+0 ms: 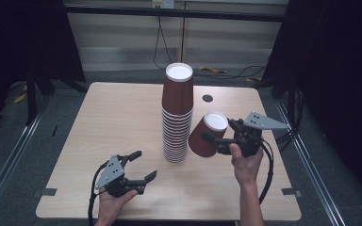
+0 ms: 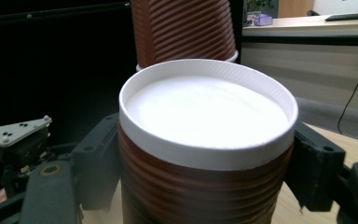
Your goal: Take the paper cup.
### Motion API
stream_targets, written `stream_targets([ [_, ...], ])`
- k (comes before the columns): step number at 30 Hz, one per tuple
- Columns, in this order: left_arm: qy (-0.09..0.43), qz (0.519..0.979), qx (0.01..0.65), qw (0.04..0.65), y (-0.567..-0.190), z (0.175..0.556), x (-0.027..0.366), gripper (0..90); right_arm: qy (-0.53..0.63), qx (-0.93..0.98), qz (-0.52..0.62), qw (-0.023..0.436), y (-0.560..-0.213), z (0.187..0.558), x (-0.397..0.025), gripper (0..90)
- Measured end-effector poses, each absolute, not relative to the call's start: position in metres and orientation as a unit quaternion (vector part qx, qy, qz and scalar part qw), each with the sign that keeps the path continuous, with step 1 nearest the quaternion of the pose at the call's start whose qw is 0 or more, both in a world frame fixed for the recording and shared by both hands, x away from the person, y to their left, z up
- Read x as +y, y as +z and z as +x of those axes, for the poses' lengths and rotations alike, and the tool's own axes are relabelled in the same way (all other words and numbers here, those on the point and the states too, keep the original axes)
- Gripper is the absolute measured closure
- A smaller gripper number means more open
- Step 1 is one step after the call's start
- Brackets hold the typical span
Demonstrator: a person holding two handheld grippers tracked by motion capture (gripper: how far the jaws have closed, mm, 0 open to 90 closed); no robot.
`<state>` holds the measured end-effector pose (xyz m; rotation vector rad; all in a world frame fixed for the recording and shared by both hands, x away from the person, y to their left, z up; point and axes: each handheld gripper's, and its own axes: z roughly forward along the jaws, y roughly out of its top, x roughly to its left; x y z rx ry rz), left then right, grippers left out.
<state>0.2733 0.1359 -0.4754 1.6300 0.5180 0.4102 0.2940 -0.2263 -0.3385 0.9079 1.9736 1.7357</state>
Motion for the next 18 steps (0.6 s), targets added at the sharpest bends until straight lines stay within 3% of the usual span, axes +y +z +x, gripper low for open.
stream_targets([
  [18,0.146,0.731,0.188,0.64,-0.468,0.271,0.112,16.5,0.608,0.716,0.314,0.141,-0.376,0.288,-0.198,23.3],
])
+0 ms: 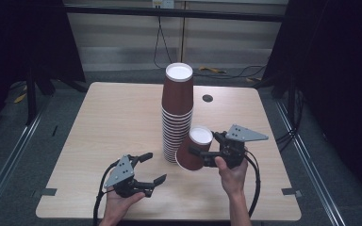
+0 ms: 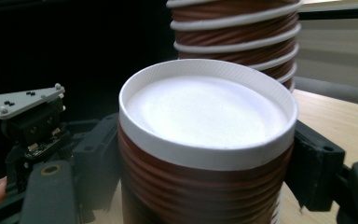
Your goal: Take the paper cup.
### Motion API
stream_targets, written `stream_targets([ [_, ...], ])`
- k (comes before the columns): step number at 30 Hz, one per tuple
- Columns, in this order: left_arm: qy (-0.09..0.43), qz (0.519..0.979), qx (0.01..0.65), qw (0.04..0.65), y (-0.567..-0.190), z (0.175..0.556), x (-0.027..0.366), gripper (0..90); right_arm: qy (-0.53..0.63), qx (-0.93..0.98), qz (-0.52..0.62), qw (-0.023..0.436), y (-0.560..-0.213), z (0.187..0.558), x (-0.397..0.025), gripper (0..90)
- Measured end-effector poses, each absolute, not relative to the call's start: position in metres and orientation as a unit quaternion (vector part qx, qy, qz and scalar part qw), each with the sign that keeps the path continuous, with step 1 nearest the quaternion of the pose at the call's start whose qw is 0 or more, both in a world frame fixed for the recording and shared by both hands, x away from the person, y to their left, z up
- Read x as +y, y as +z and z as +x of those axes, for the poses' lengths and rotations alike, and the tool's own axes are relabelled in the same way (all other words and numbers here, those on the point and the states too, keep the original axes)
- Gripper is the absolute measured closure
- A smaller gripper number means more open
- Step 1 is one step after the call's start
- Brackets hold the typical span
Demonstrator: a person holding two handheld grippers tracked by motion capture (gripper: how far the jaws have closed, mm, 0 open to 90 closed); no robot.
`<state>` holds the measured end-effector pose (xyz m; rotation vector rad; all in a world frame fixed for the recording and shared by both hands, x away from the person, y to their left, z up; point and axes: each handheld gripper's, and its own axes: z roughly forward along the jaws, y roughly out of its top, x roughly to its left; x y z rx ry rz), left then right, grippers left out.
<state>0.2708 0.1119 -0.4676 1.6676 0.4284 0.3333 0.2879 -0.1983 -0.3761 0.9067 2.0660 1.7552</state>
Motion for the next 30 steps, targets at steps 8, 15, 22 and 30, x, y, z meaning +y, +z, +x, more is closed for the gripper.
stream_targets([
  [8,0.132,0.735,0.178,0.641,-0.469,0.27,0.101,15.7,0.611,0.721,0.303,0.118,-0.391,0.286,-0.185,23.3],
  [15,0.124,0.74,0.173,0.638,-0.469,0.269,0.094,15.6,0.611,0.729,0.294,0.1,-0.401,0.286,-0.176,23.4],
  [22,0.113,0.745,0.172,0.634,-0.471,0.271,0.092,15.2,0.617,0.73,0.282,0.084,-0.412,0.285,-0.167,23.4],
  [30,0.102,0.749,0.166,0.633,-0.475,0.274,0.087,11.1,0.62,0.731,0.277,0.064,-0.424,0.285,-0.16,23.5],
])
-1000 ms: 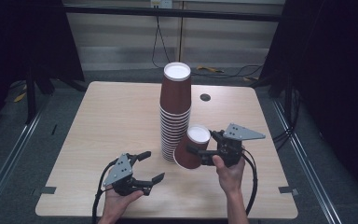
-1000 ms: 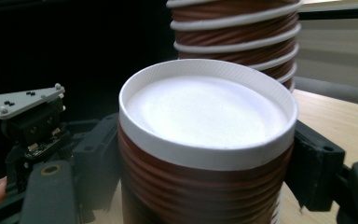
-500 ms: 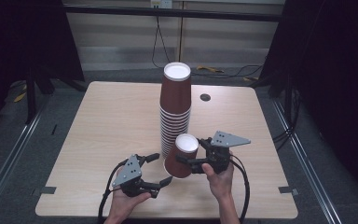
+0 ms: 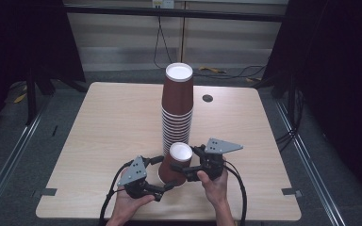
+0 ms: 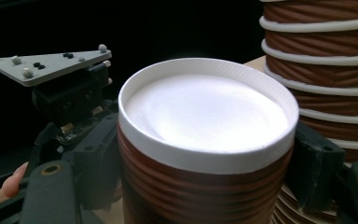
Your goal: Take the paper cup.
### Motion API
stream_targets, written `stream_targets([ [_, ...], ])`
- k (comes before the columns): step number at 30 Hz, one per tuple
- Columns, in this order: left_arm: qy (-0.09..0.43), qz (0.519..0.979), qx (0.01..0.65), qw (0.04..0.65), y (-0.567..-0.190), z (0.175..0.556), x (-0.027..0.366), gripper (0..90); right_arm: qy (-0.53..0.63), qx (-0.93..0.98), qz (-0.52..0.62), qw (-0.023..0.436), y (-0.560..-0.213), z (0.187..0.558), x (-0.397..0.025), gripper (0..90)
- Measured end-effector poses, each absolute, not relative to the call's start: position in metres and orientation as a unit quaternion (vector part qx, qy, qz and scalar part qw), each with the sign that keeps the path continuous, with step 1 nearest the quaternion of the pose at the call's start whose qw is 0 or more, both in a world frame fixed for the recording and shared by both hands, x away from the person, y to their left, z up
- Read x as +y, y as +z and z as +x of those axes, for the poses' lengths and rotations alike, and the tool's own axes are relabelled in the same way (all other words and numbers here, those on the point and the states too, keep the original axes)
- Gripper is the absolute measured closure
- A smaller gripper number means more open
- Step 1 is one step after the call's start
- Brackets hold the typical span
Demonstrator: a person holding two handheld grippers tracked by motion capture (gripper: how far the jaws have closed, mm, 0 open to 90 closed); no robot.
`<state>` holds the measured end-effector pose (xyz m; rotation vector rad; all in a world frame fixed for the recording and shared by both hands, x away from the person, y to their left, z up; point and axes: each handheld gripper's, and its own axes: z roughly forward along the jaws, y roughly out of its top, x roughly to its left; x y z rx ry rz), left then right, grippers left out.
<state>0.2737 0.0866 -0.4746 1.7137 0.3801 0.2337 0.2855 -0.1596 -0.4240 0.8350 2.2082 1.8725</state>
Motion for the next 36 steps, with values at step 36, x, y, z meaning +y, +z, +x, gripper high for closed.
stream_targets([
  [36,0.092,0.757,0.158,0.627,-0.486,0.279,0.084,13.0,0.621,0.74,0.255,0.049,-0.428,0.286,-0.138,16.7],
])
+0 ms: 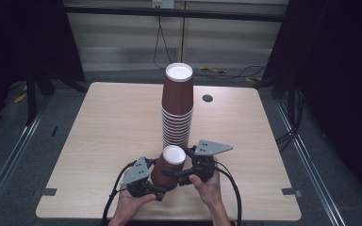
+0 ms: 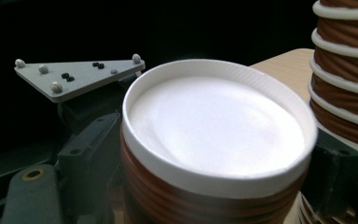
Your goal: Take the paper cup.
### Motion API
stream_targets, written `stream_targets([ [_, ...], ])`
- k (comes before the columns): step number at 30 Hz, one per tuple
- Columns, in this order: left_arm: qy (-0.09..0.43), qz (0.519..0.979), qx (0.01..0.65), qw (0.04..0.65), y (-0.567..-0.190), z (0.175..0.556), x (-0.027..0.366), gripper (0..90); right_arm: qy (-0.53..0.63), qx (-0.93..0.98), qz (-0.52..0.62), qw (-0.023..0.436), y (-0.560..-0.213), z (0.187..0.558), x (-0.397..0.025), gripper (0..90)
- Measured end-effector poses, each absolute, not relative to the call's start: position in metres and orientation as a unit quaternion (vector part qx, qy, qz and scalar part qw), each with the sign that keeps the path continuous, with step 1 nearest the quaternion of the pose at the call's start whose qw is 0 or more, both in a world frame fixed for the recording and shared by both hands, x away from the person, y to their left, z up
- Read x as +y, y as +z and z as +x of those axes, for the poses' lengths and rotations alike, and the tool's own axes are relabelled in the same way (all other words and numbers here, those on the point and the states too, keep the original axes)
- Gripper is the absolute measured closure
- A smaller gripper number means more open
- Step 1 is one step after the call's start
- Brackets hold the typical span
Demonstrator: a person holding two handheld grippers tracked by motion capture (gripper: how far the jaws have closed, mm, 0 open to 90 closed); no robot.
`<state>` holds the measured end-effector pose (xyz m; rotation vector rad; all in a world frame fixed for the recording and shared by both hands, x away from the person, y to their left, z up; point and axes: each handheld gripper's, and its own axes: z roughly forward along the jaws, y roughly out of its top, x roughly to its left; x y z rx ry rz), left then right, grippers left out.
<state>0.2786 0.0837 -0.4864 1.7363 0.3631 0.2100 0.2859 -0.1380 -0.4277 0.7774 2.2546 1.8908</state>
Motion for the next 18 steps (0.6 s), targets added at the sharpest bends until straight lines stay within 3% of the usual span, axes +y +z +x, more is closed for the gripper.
stream_targets([
  [18,0.102,0.759,0.175,0.619,-0.484,0.281,0.098,13.2,0.614,0.743,0.262,0.048,-0.423,0.282,-0.151,13.3],
])
